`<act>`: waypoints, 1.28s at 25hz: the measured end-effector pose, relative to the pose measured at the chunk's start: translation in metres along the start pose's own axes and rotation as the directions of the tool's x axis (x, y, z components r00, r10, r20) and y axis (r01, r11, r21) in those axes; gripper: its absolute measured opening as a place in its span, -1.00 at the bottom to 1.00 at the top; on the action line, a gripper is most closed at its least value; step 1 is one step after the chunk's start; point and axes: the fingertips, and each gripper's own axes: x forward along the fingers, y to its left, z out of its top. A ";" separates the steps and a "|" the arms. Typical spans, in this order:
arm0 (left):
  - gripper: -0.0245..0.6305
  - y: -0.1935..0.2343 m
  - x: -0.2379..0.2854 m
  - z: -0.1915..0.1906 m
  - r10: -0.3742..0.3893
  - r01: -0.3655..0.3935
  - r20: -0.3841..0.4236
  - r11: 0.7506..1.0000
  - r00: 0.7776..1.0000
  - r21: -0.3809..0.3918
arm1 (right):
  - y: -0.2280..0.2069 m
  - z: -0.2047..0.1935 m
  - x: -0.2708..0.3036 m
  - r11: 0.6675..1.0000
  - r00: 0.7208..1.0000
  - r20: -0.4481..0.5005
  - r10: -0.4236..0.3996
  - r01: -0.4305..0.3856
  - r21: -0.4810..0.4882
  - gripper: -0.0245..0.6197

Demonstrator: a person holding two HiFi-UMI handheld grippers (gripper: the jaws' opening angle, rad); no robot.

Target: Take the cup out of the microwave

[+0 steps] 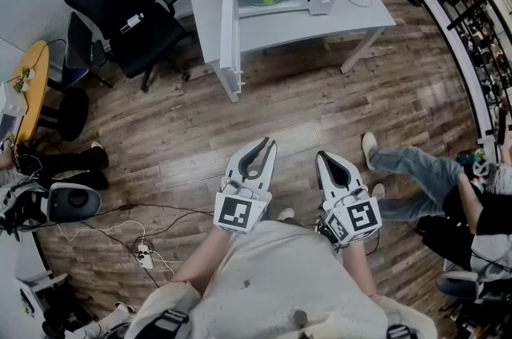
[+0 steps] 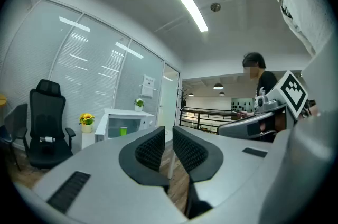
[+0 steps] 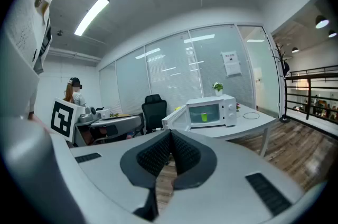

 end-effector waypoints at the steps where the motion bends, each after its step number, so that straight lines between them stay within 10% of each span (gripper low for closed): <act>1: -0.78 -0.013 -0.008 -0.001 0.006 -0.006 -0.005 1.000 1.000 -0.016 | 0.000 -0.001 -0.020 1.000 1.000 0.012 -0.010 0.010 0.001 -0.90; 12: -0.58 -0.184 -0.129 -0.044 0.001 -0.001 0.000 1.000 1.000 -0.005 | 0.023 -0.063 -0.203 0.999 1.000 0.028 -0.011 0.010 0.045 -0.90; 32: -0.36 -0.231 -0.146 -0.047 0.012 -0.012 -0.029 1.000 1.000 0.014 | 0.019 -0.071 -0.273 0.997 0.997 0.065 -0.045 0.041 0.071 -0.90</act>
